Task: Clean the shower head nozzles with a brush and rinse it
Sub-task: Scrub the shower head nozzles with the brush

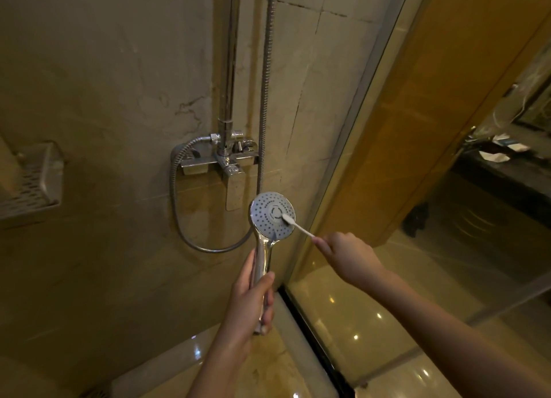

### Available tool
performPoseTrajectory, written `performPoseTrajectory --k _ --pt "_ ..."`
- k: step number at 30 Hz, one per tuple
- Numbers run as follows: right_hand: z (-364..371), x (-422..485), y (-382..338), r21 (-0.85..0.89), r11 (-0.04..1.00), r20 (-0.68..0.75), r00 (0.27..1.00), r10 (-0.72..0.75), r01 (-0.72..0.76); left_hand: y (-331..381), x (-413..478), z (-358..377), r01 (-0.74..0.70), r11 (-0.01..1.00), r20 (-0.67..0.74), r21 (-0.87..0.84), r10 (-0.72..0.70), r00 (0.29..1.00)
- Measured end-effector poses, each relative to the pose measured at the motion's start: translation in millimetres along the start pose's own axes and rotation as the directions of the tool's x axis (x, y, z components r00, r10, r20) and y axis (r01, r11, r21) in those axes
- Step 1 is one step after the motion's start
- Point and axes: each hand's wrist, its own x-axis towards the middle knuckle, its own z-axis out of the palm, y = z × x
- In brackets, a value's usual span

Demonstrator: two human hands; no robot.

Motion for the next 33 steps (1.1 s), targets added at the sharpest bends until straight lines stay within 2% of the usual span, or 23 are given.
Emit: performPoseTrajectory --k 3,8,12,15,19,23,24,27,31,33 --pt "-4.3 2.9 1.6 0.034 0.999 -0.020 0.999 0.032 -0.031 -1.6 1.3 1.4 0.024 0.999 0.017 -0.025 -0.024 1.000" --pt "7.0 -0.9 -2.4 -0.037 0.999 0.007 1.000 -0.009 0.009 -2.7 0.7 0.0 0.054 0.996 0.027 -0.072 -0.052 0.998" --pt "-5.2 9.4 8.6 0.098 0.994 -0.007 0.999 0.053 -0.052 -6.6 -4.7 5.2 0.075 0.996 0.043 -0.037 -0.074 0.996" --pt "-1.6 2.8 2.6 0.025 1.000 0.042 0.999 -0.003 0.002 -8.6 -4.9 3.0 0.080 0.996 0.036 -0.038 -0.078 0.996" --pt "-15.2 5.4 3.8 -0.017 0.998 0.017 0.998 0.056 -0.056 -10.3 -6.1 4.2 0.099 0.995 0.050 -0.015 -0.098 0.994" --pt "3.3 -7.7 -9.4 -0.149 0.986 0.093 0.994 -0.055 0.069 -9.2 -6.7 -1.9 0.106 0.994 0.031 -0.040 -0.104 0.994" --pt "2.5 -5.8 -9.1 -0.152 0.987 0.074 0.996 -0.039 0.050 -9.2 -5.5 -3.7 0.107 0.993 0.028 -0.039 -0.106 0.994" --pt "-5.6 6.3 -5.5 -0.066 0.998 -0.010 1.000 0.009 -0.010 -7.3 -7.6 -3.7 0.098 0.995 0.032 -0.026 -0.097 0.995" --pt "2.4 -4.8 -26.4 -0.097 0.987 0.098 0.988 -0.115 0.125 -2.2 -11.2 -14.4 0.094 0.994 0.004 -0.056 -0.094 0.996" --pt "-7.6 7.1 -24.3 -0.046 0.997 0.068 0.996 -0.064 0.067 2.8 -12.6 -21.6 0.097 0.991 0.014 -0.091 -0.096 0.995"
